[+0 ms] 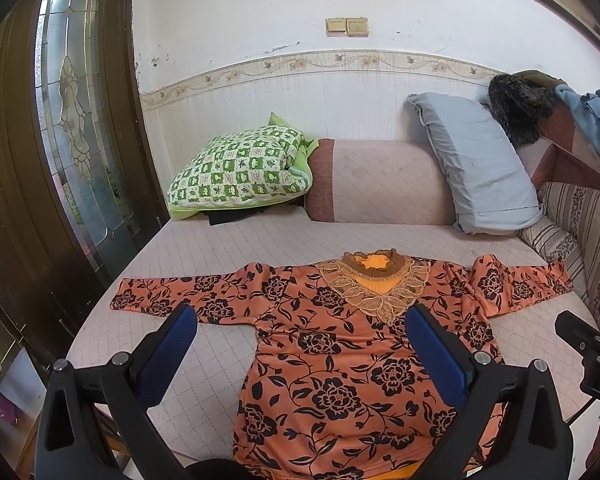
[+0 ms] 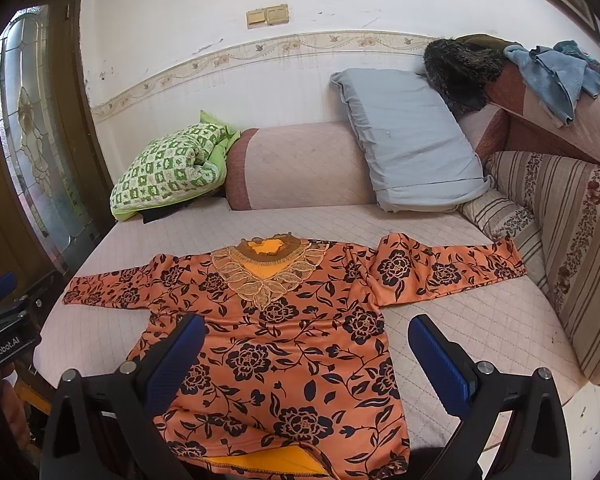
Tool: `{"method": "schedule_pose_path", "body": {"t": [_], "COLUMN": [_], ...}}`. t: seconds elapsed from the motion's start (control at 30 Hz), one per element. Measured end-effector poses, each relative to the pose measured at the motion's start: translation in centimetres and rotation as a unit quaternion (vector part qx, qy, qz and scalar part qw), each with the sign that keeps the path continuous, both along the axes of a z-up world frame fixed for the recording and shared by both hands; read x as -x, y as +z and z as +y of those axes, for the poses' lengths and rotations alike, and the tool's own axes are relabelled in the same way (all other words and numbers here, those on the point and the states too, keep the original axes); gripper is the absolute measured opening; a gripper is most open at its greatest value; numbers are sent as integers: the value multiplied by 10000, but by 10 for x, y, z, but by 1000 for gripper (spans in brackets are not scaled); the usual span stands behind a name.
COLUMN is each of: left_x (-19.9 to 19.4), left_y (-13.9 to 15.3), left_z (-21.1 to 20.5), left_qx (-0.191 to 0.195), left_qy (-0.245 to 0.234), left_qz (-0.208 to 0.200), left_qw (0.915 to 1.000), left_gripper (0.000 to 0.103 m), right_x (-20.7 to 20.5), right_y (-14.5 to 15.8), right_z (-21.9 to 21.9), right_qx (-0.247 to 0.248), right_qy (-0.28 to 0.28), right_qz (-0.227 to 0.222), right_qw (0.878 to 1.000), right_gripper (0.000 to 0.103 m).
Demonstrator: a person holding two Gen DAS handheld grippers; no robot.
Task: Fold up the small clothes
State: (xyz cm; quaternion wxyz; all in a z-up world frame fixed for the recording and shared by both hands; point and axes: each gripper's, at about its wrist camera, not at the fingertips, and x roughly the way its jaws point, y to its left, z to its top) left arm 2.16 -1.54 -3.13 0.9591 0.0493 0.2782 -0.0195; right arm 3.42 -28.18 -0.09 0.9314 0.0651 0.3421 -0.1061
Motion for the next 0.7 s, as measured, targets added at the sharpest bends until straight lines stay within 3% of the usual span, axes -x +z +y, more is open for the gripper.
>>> {"method": "schedule_pose_path", "body": {"t": [0.7], "left_x": [-9], "left_y": [-2], "left_z": [-3], "left_qx": [-65], "left_qy": [-35], "left_qz": [90], "left_qw": [9999], "left_gripper": [103], "right_x": [-5], "right_y": [-4], "right_z": [1], "right_qx": [-24], "right_qy": [21], "right_qz": [43], "right_qw": [10000], "right_gripper": [103]}}
